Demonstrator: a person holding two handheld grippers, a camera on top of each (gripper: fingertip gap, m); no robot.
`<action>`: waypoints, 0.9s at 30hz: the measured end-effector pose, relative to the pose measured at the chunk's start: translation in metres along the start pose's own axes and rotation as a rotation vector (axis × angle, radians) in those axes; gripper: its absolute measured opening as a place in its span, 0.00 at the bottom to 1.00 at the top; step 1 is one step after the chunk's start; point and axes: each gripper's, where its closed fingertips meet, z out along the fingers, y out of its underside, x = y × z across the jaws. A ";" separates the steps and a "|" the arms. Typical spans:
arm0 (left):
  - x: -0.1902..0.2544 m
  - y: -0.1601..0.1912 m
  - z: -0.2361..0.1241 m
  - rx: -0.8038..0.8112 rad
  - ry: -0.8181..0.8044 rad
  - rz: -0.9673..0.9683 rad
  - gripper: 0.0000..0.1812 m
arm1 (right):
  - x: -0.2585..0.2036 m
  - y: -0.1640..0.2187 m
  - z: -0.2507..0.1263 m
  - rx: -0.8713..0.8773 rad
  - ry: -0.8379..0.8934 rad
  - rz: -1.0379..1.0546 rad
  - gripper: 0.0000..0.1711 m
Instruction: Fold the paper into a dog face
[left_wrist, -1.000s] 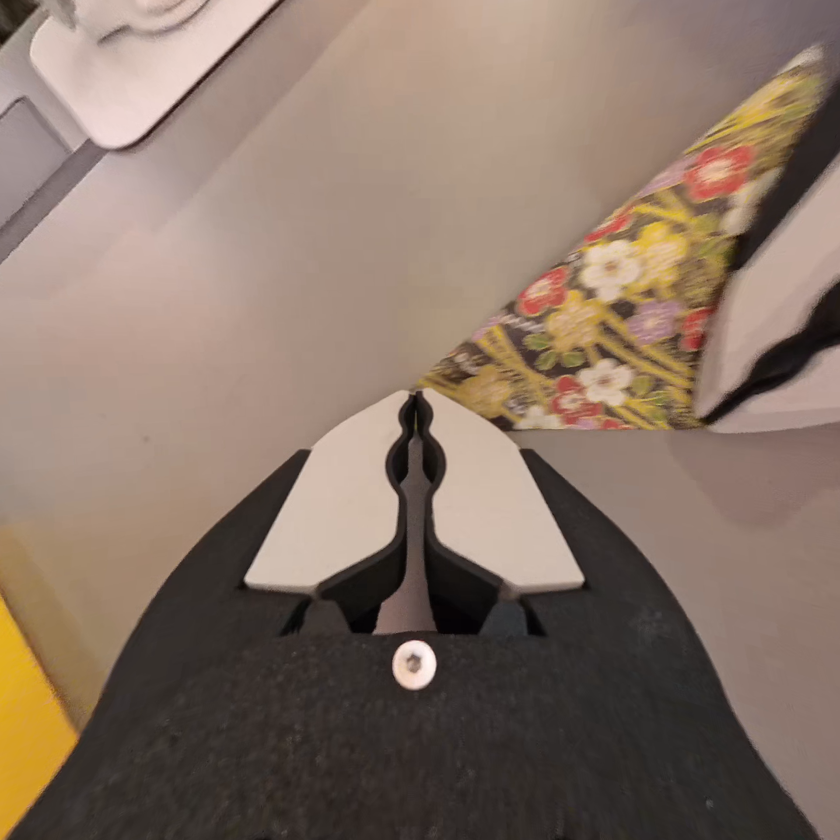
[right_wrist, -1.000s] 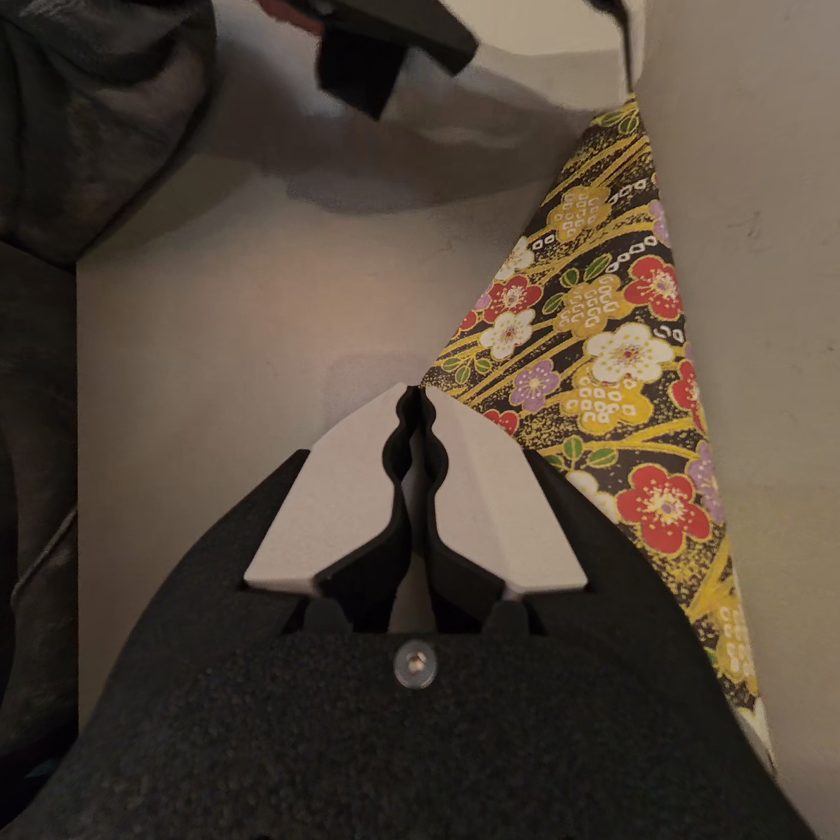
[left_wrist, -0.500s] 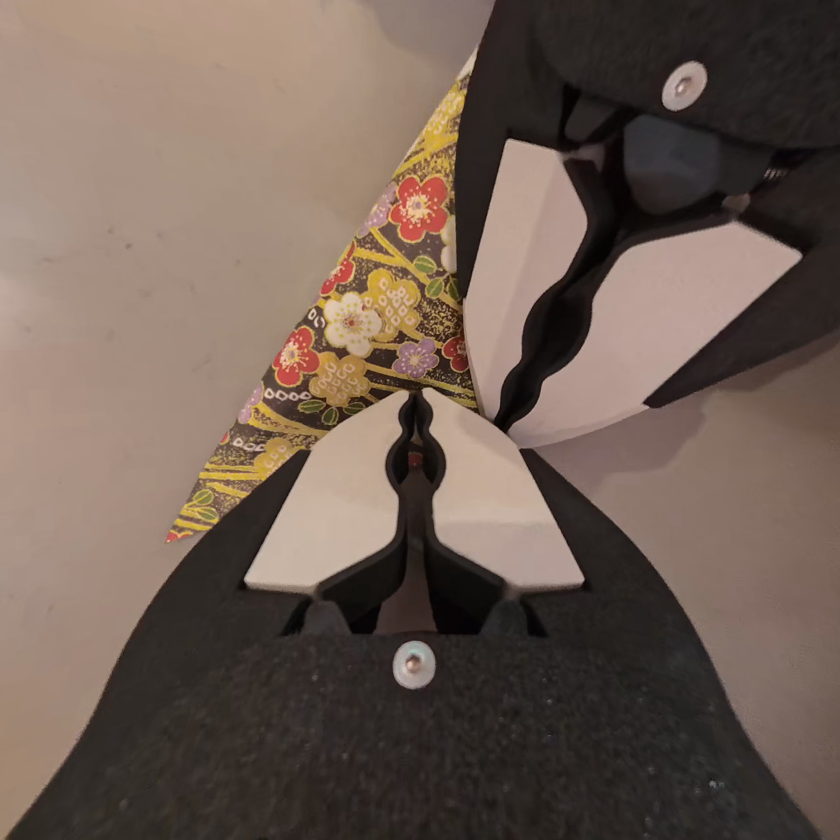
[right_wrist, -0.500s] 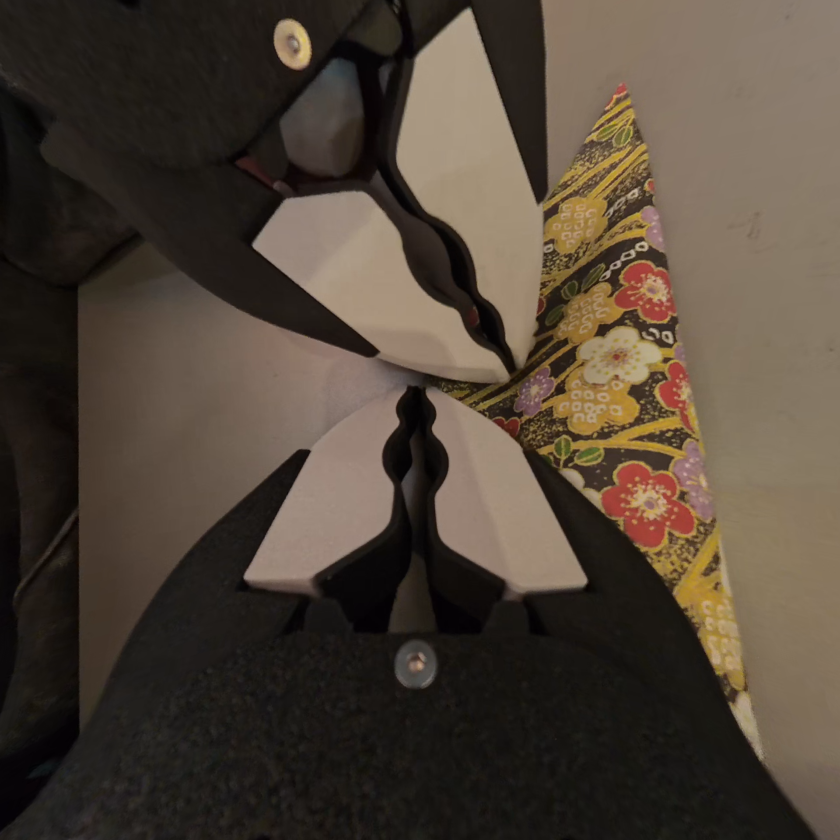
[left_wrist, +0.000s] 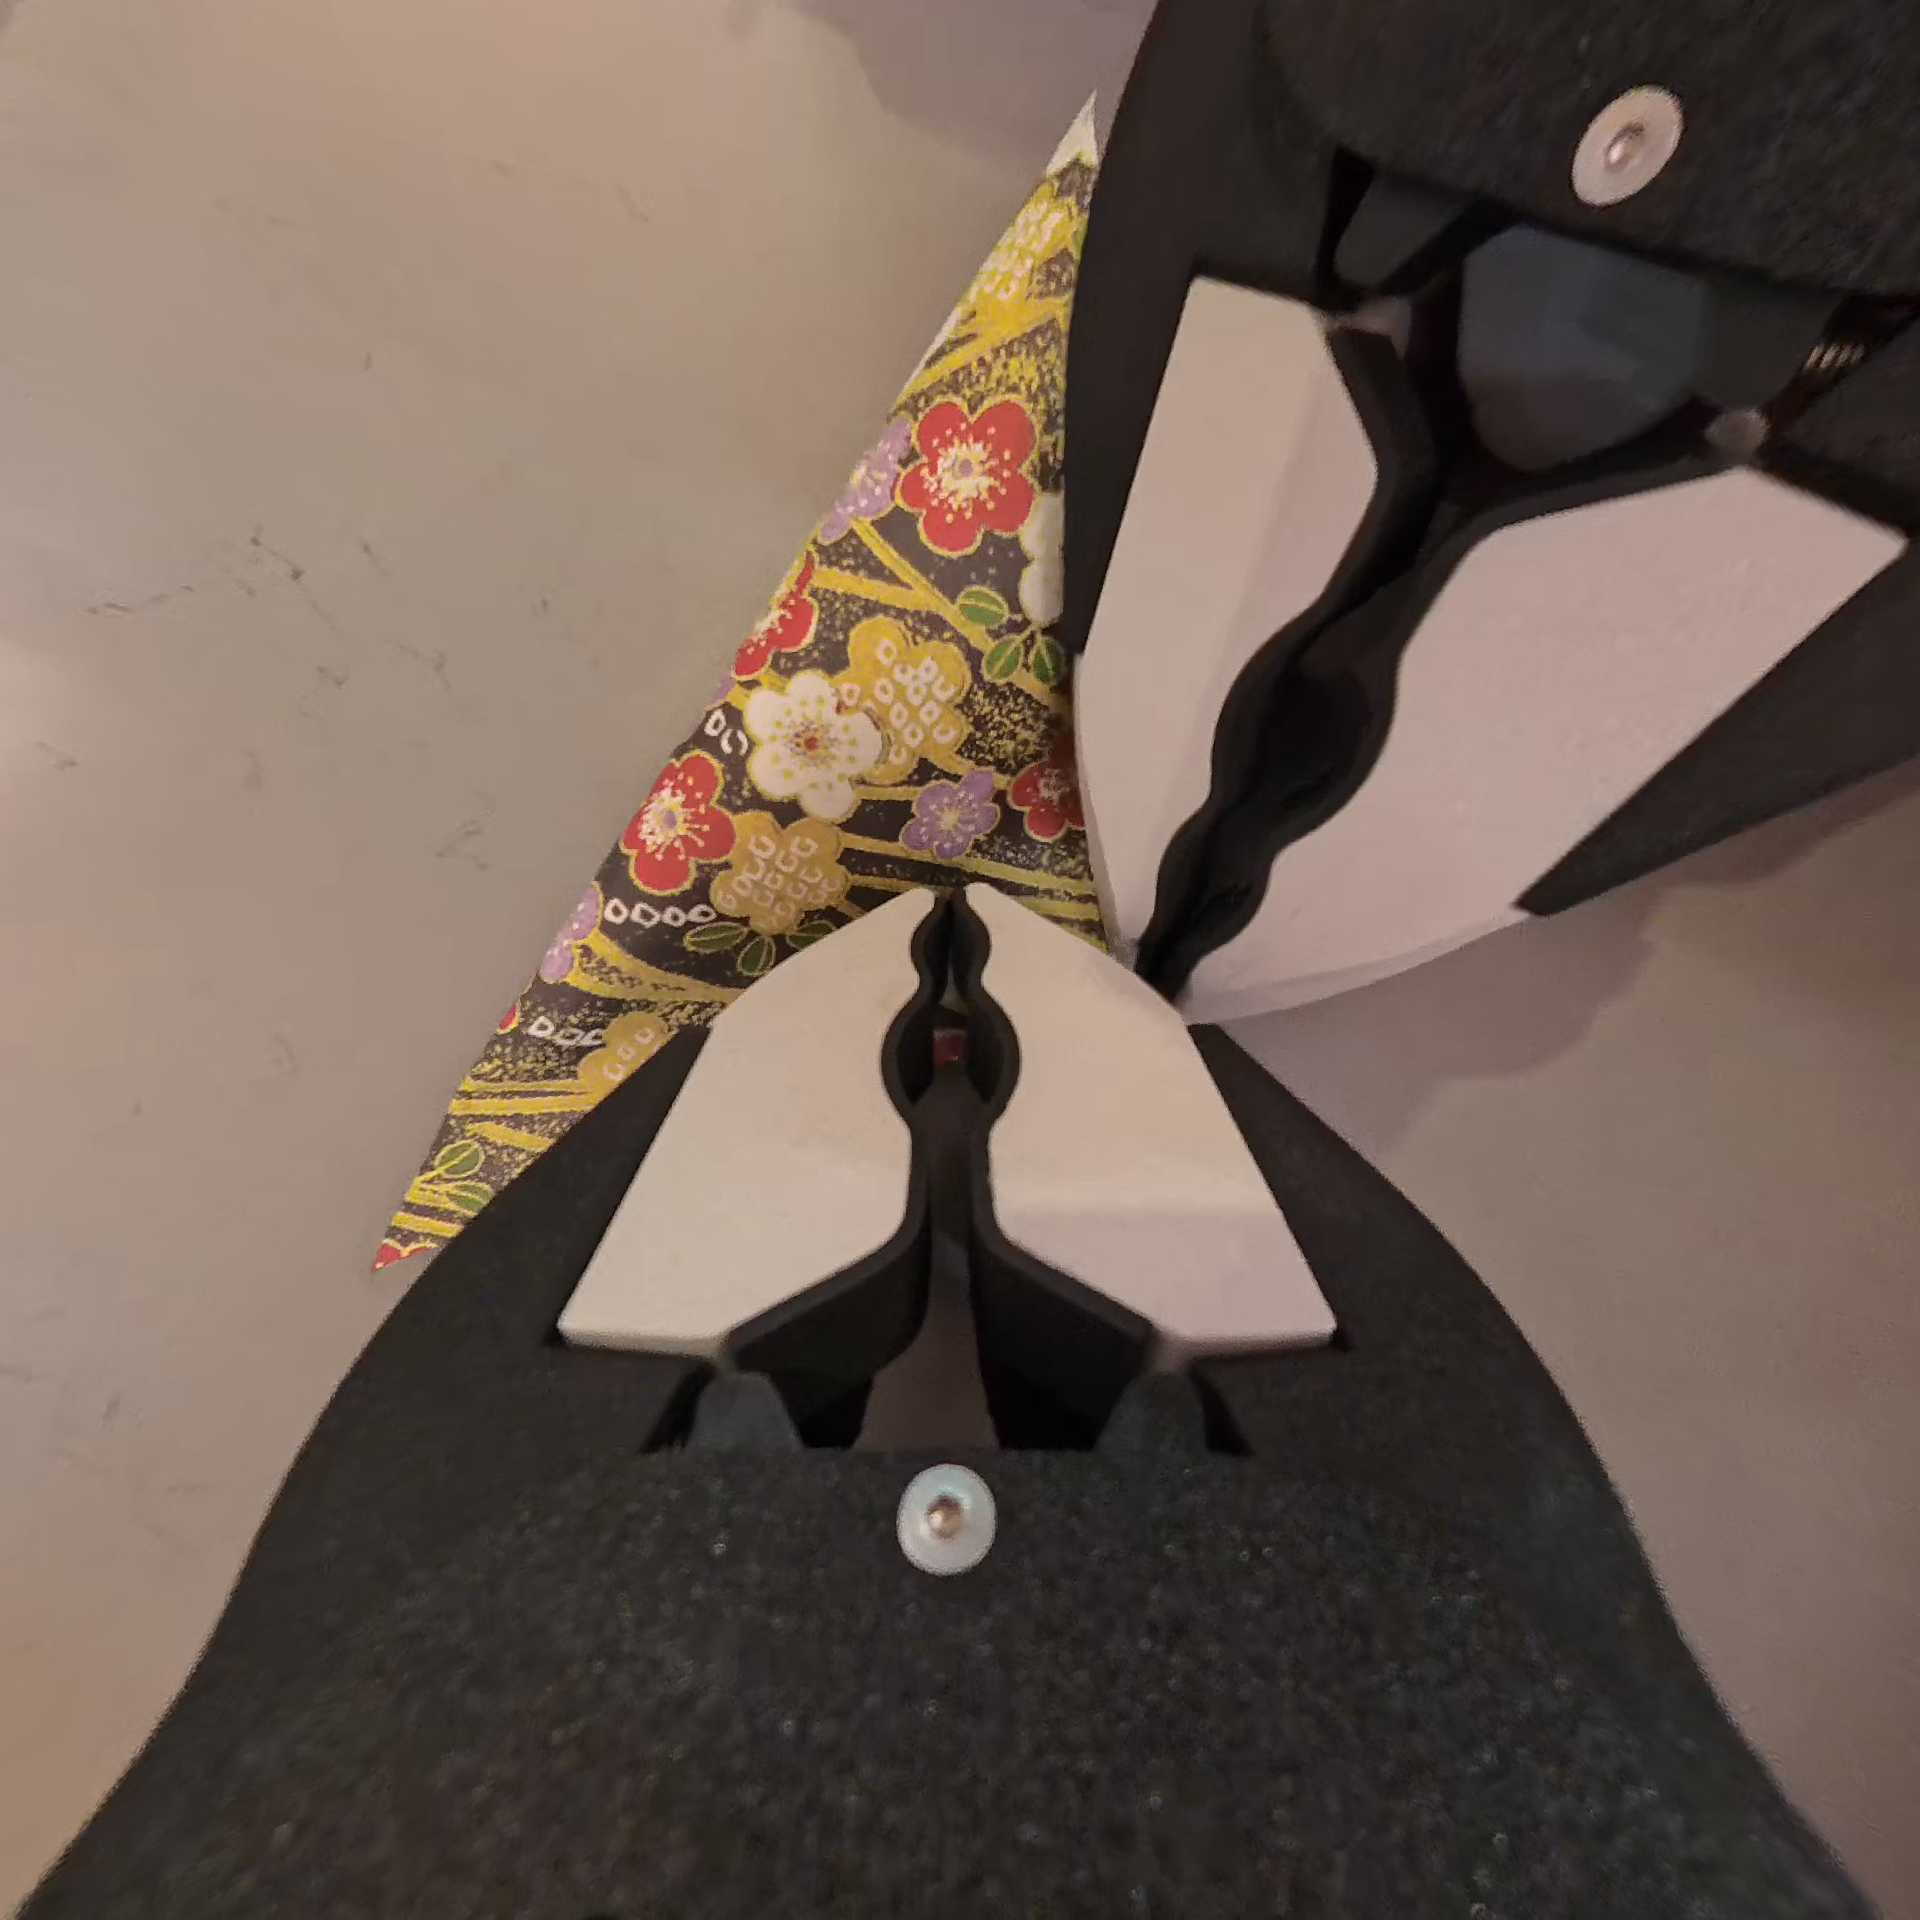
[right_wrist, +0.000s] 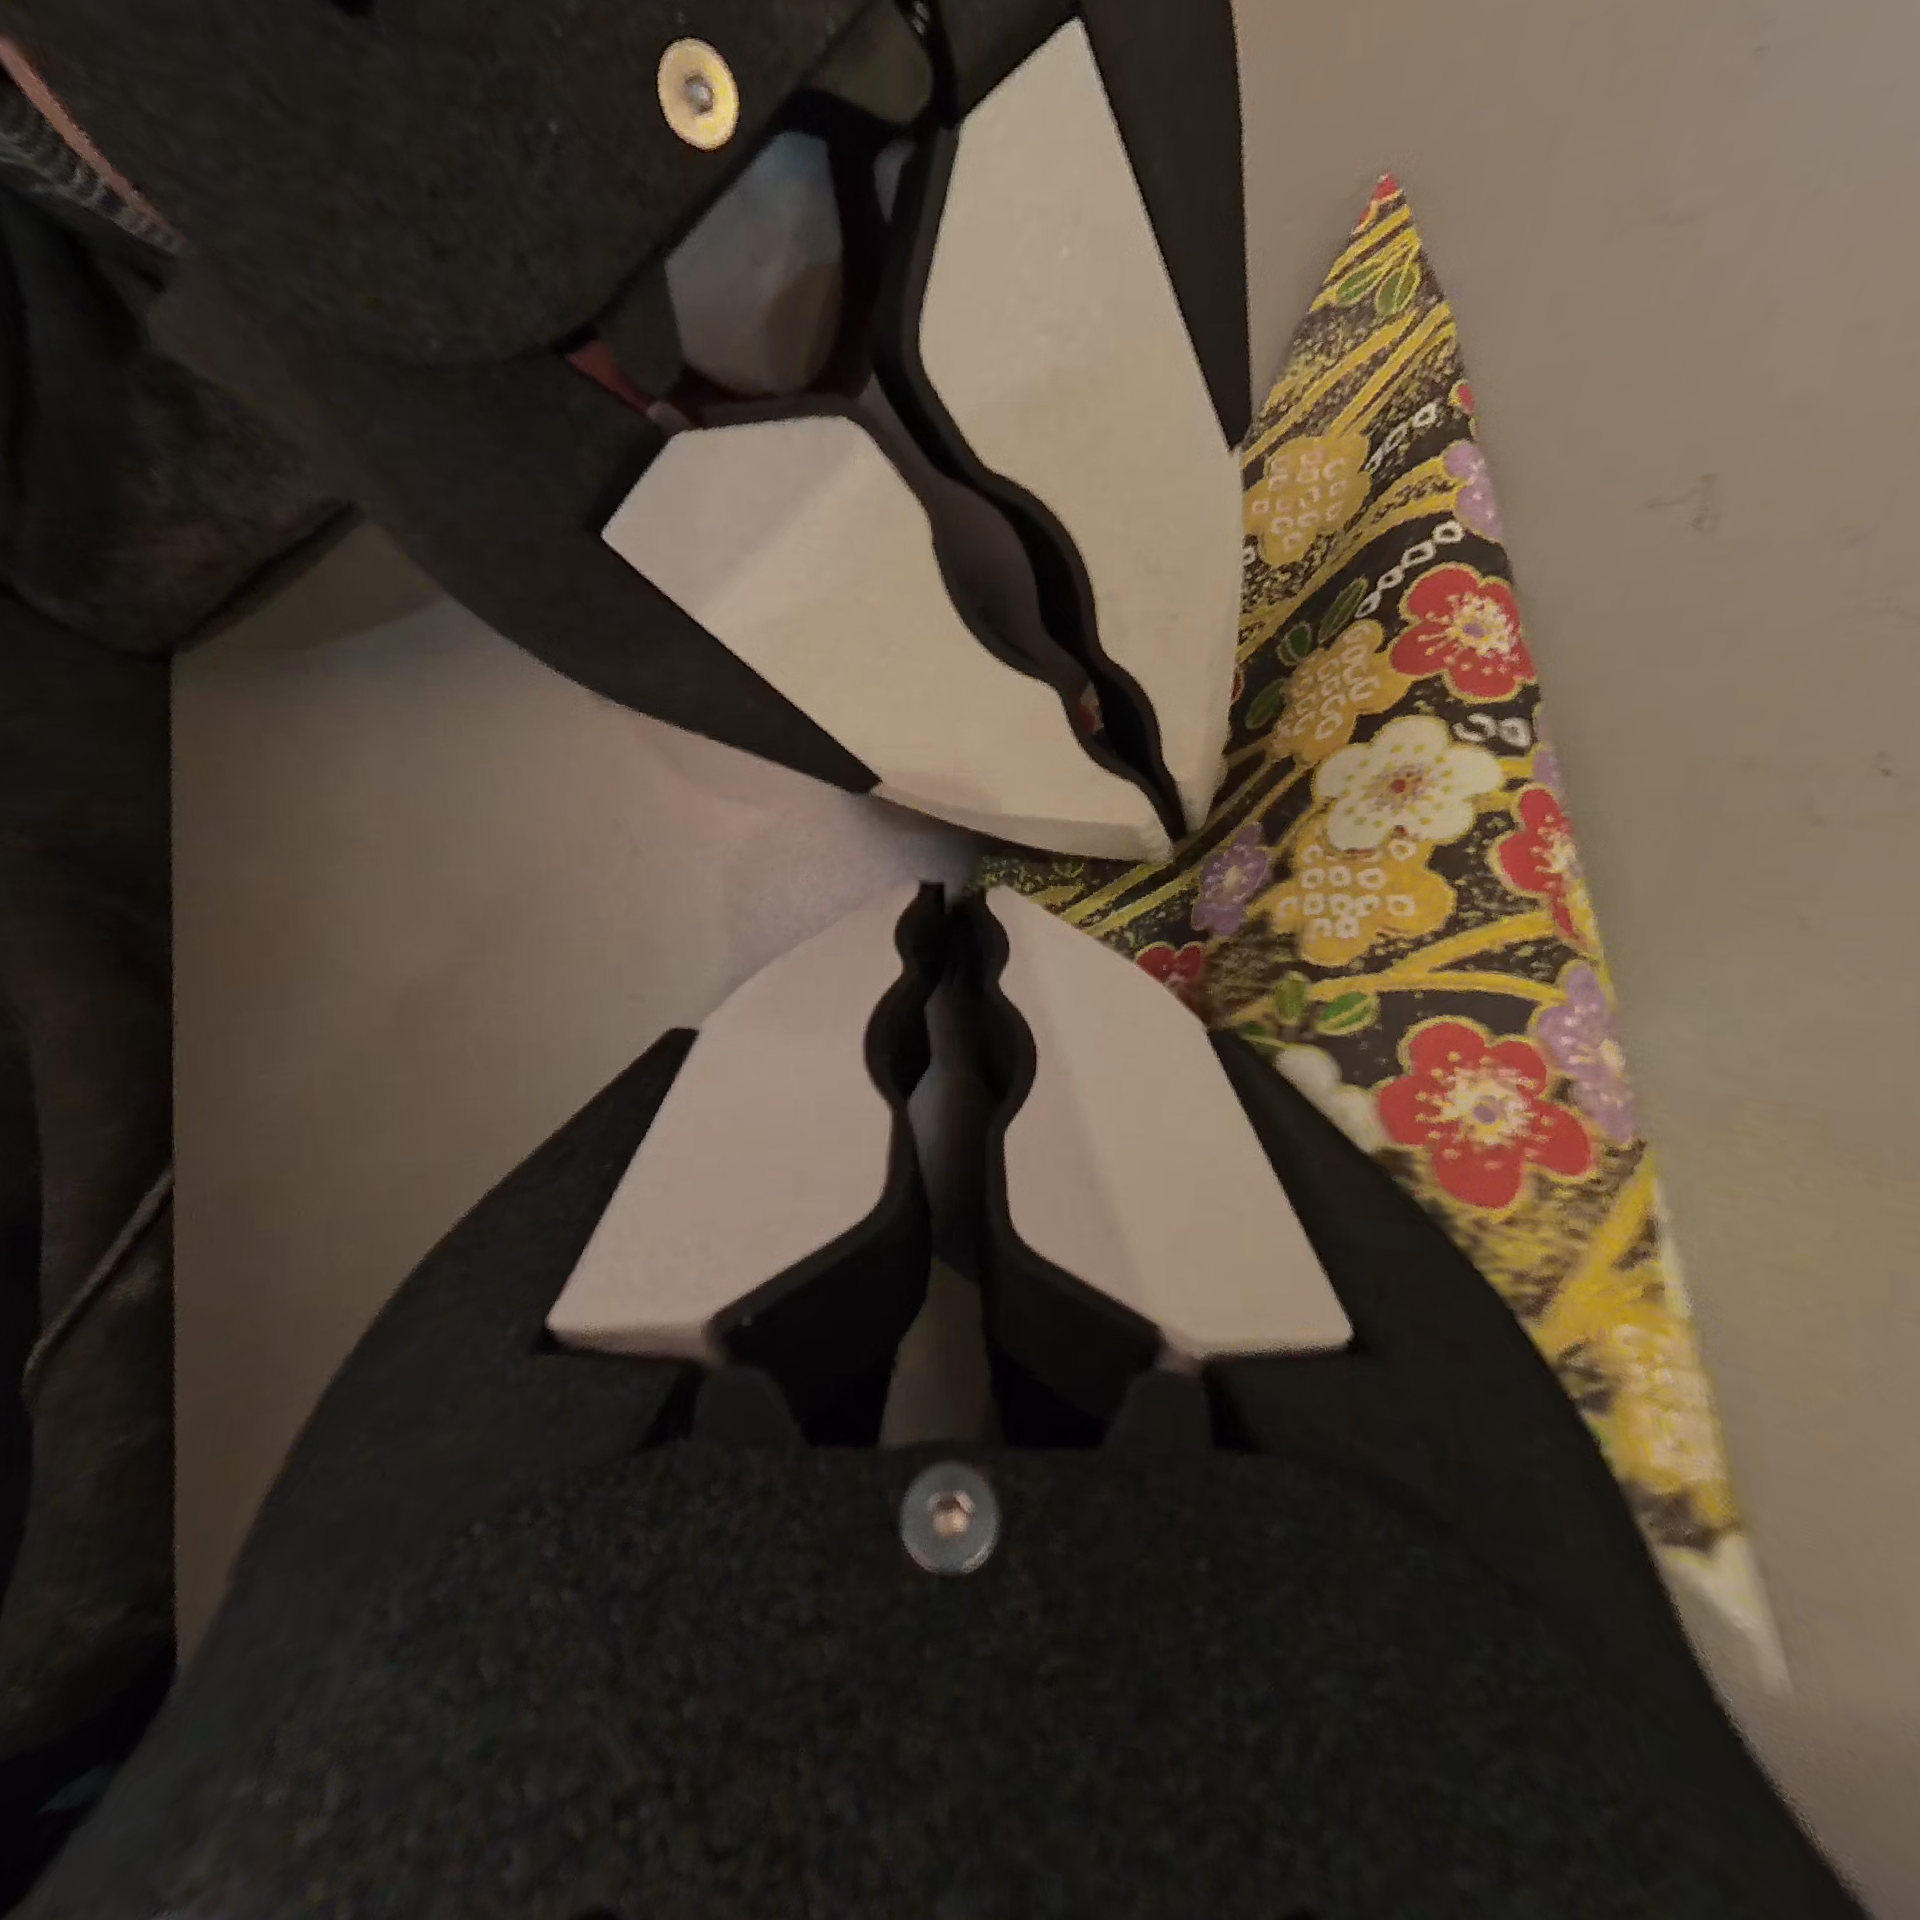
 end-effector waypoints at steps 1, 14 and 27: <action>0.000 0.000 0.000 0.000 -0.001 0.001 0.00 | -0.001 0.001 -0.002 0.001 -0.003 0.007 0.04; 0.000 0.000 0.000 0.003 0.007 -0.013 0.00 | 0.045 -0.012 -0.022 0.103 0.315 0.034 0.06; 0.000 0.000 0.000 0.008 0.003 -0.013 0.00 | 0.076 0.011 -0.033 0.045 0.475 0.080 0.01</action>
